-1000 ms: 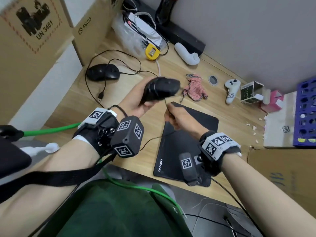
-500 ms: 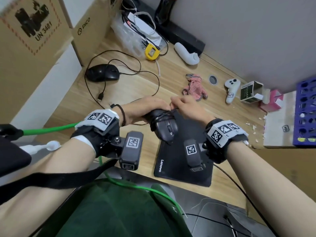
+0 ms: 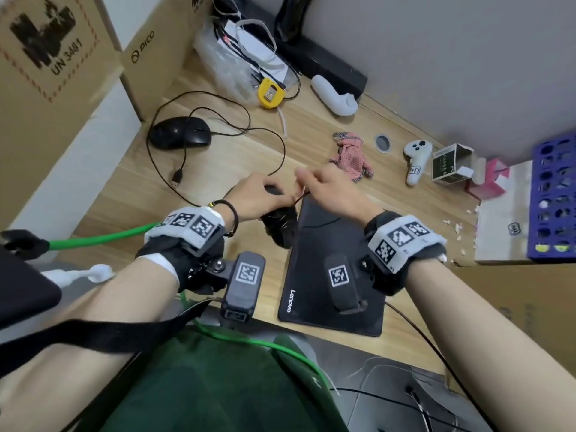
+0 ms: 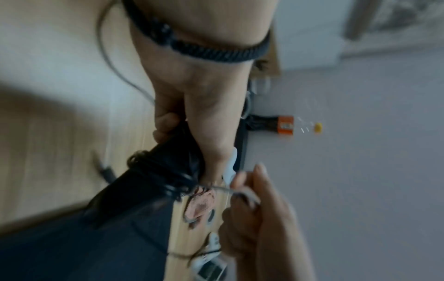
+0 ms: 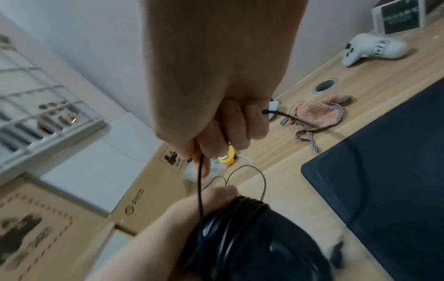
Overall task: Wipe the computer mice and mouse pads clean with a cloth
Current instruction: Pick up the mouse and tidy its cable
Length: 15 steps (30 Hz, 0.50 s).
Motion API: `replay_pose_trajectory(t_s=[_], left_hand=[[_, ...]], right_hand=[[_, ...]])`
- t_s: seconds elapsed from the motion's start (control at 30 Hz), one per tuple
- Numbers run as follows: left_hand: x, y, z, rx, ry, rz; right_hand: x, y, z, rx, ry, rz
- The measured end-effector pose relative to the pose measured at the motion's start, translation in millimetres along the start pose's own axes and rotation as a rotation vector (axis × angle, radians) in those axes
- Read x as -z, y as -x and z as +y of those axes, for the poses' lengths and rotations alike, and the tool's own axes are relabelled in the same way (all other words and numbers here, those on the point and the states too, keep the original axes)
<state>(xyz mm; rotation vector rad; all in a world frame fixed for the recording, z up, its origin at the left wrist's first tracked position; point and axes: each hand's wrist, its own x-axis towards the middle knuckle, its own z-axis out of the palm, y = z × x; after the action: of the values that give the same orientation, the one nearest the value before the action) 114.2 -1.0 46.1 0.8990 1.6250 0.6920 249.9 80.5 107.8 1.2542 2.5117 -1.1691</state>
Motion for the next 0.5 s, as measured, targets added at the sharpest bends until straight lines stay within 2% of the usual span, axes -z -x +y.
replay_pose_trajectory(t_s=[0.13, 0.2, 0.23, 0.3, 0.37, 0.43, 0.5], left_hand=[[9, 12, 18, -0.087, 0.375, -0.298], [15, 17, 26, -0.098, 0.662, -0.354], [16, 18, 29, -0.071, 0.808, -0.315], [15, 14, 32, -0.019, 1.026, -0.148], [12, 6, 28, 0.016, 1.083, 0.077], [9, -2, 14, 0.092, 0.902, 0.301], [4, -3, -3, 0.105, 0.536, 0.401]], right_hand=[[5, -4, 16, -0.107, -0.099, 0.008], [1, 2, 22, -0.164, -0.187, 0.029], [-3, 5, 24, -0.168, -0.227, 0.027], [-16, 11, 24, -0.156, -0.227, -0.011], [-30, 15, 23, -0.125, -0.165, -0.067], [-36, 17, 18, -0.088, -0.116, -0.123], [-31, 17, 11, -0.053, -0.069, -0.155]])
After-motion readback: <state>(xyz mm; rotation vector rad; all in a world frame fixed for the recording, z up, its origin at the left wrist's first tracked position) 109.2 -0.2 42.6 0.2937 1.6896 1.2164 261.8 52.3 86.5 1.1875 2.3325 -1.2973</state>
